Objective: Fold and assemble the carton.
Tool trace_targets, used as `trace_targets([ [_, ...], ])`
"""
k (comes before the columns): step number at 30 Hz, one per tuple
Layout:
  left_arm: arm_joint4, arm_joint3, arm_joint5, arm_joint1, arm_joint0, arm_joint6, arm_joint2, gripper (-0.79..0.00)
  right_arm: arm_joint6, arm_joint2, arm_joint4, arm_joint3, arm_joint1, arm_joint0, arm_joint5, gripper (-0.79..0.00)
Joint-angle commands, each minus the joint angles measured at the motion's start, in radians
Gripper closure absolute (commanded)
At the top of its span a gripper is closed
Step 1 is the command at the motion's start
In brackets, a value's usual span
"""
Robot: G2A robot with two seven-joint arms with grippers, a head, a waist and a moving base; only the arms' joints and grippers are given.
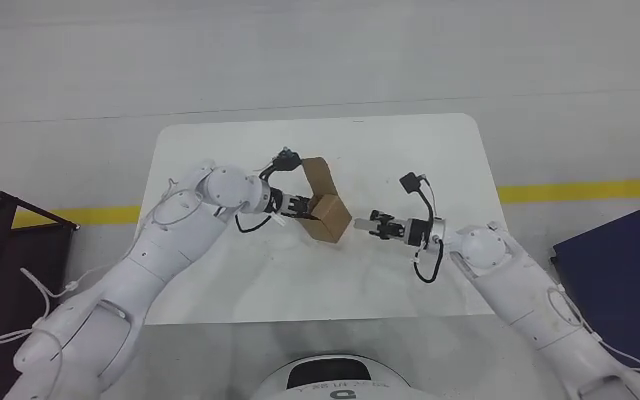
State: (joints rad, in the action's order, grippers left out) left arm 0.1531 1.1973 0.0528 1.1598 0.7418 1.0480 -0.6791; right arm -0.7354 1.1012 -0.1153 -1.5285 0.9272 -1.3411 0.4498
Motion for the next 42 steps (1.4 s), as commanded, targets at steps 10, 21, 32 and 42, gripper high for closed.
trace_targets([
  [10, 0.188, 0.217, -0.227, -0.079, 0.132, 0.038, -0.138, 0.0, 0.048, 0.002, 0.158, -0.071, 0.003, -0.001, 0.0, -0.785],
  [21, 0.133, 0.212, -0.208, -0.096, 0.168, 0.032, -0.225, -0.785, 0.2, -0.089, 0.53, -0.096, 0.026, 0.014, -0.015, -0.785],
  [32, -0.327, 0.134, -0.079, -0.126, 0.26, 0.029, -0.503, -0.785, 0.35, -0.191, 0.807, -0.091, 0.061, 0.051, -0.094, -0.785],
  [42, -0.76, -0.178, 0.103, -0.099, 0.239, 0.07, -0.571, -0.785, 0.387, -0.237, 0.87, -0.081, 0.081, 0.069, -0.148, -0.785],
])
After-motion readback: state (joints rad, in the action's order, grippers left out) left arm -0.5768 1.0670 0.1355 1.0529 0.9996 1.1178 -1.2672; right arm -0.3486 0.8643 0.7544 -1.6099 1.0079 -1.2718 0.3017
